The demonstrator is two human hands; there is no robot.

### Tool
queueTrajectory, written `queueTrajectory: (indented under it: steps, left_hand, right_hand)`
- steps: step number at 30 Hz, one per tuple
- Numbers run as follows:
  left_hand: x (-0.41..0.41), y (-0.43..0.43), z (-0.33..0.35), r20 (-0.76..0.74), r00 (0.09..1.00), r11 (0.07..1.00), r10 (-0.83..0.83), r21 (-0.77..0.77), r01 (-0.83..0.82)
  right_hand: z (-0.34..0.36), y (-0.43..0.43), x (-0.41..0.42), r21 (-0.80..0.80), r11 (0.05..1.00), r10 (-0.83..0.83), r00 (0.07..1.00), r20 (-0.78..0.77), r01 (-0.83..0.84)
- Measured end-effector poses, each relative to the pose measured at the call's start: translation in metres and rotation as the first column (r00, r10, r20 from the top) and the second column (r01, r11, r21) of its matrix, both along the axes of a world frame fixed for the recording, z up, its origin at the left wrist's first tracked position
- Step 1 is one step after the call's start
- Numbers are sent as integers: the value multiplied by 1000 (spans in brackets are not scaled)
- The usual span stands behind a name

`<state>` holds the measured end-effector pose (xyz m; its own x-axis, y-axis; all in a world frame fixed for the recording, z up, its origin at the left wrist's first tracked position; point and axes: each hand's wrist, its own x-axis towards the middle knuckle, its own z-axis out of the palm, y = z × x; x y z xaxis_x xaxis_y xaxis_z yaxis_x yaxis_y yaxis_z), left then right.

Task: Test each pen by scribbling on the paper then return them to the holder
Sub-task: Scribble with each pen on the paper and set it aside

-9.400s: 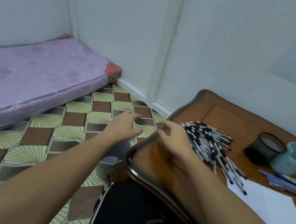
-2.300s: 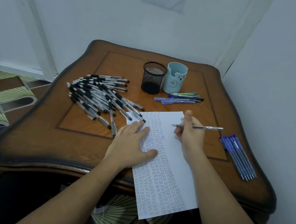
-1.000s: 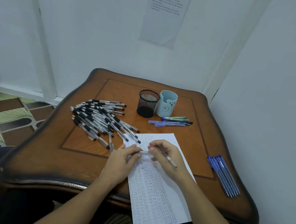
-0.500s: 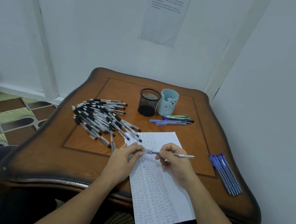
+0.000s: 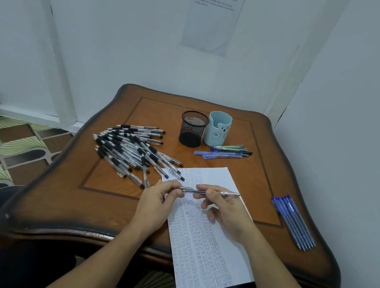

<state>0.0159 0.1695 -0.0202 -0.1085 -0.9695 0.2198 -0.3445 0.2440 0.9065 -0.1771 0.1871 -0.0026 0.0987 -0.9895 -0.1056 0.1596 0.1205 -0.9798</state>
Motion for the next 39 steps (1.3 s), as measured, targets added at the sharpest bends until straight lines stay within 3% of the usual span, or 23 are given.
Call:
queueTrajectory:
  steps: [2, 7, 13, 18, 22, 26, 31, 36, 39]
  left_hand:
    - [0, 0, 1, -28, 1000, 1000, 2, 17, -1]
    - [-1, 1, 2, -11, 1000, 1000, -25, 15, 25]
    - [-2, 2, 3, 42, 998, 999, -41, 8, 41]
    - [-1, 2, 2, 52, 998, 999, -30, 17, 29]
    - [-1, 4, 5, 51, 998, 999, -39, 13, 39]
    - [-1, 4, 5, 100, 992, 996, -79, 49, 74]
    - [2, 1, 1, 313, 930, 979, -190, 133, 155]
    - [-1, -2, -4, 398, 889, 972, -227, 35, 233]
    - [-1, -4, -8, 394, 892, 972, -220, 11, 234]
  right_hand:
    - [2, 0, 0, 1, 1000, -7, 1000, -5, 7]
    - [11, 1, -11, -52, 977, -209, 976, -57, 206]
    - [20, 1, -22, -159, 963, -254, 935, -249, 219]
    - [18, -1, -34, -215, 969, -215, 853, -475, 124]
    - [18, 0, -38, -149, 986, -57, 699, -713, -71]
    - [18, 3, -42, -104, 989, -14, 633, -774, -105]
    - [20, 9, -73, -136, 977, -212, 728, -652, 163]
    - [26, 23, -141, -137, 854, -468, 626, -624, 501]
    - [19, 29, -173, -127, 741, -549, 486, -680, 659]
